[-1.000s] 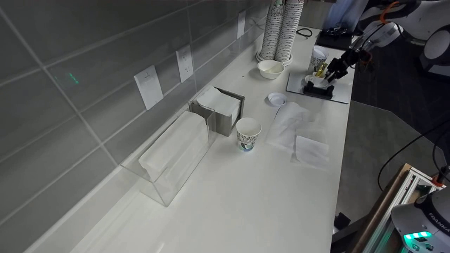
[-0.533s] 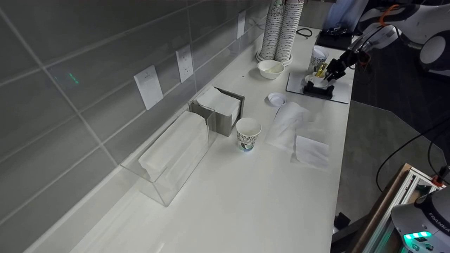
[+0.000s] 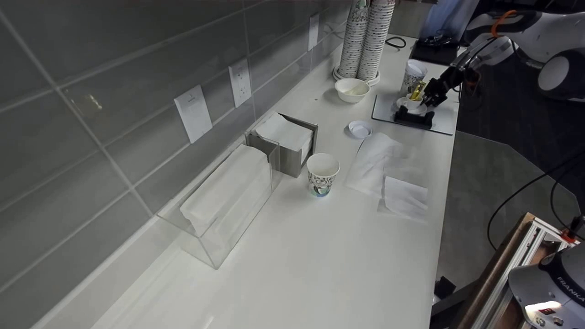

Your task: Put the plate with the mug on it onto the paper towel

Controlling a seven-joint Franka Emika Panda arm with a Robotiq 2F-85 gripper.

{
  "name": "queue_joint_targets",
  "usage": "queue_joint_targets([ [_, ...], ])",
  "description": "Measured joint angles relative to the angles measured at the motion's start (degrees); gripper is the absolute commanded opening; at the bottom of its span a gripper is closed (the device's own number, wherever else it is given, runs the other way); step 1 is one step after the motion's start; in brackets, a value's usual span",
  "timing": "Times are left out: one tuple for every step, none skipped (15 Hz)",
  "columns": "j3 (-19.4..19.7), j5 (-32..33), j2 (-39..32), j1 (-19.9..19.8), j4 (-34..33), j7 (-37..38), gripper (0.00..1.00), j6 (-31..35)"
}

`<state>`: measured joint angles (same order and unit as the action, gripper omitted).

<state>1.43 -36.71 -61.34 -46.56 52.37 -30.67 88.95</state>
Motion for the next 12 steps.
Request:
queue_joint_targets([
  [0.0, 0.0, -0.3, 0.0, -0.4, 0.0, 0.34, -0.3],
  [0.0, 0.0, -0.5, 0.0, -0.8, -0.1, 0.31, -0.6],
  [0.0, 0.0, -0.7, 0.0, -1.2, -0.1, 0.28, -0.9],
  [0.0, 0.0, -1.0, 0.0, -1.7, -0.2, 0.24, -1.1],
  [0.0, 0.0, -1.2, 0.0, -1.9, -0.2, 0.25, -1.2],
  [0.0, 0.0, -1.4, 0.0, -2.2, -0.3, 0.23, -1.3],
  [0.0, 0.0, -1.5, 0.1, -2.4, -0.3, 0.22, -1.4],
  [0.0, 0.0, -1.6, 0.1, -2.5, -0.4, 0.19, -1.4],
  [0.0, 0.0, -1.7, 0.2, -2.5, -0.5, 0.16, -1.4],
  [0.0, 0.0, -1.7, 0.2, -2.5, -0.6, 0.02, -1.4],
  [0.0, 0.0, -1.7, 0.3, -2.5, -0.8, 0.03, -1.4],
  [0.0, 0.0, -1.7, 0.4, -2.5, -1.0, 0.02, -1.4],
])
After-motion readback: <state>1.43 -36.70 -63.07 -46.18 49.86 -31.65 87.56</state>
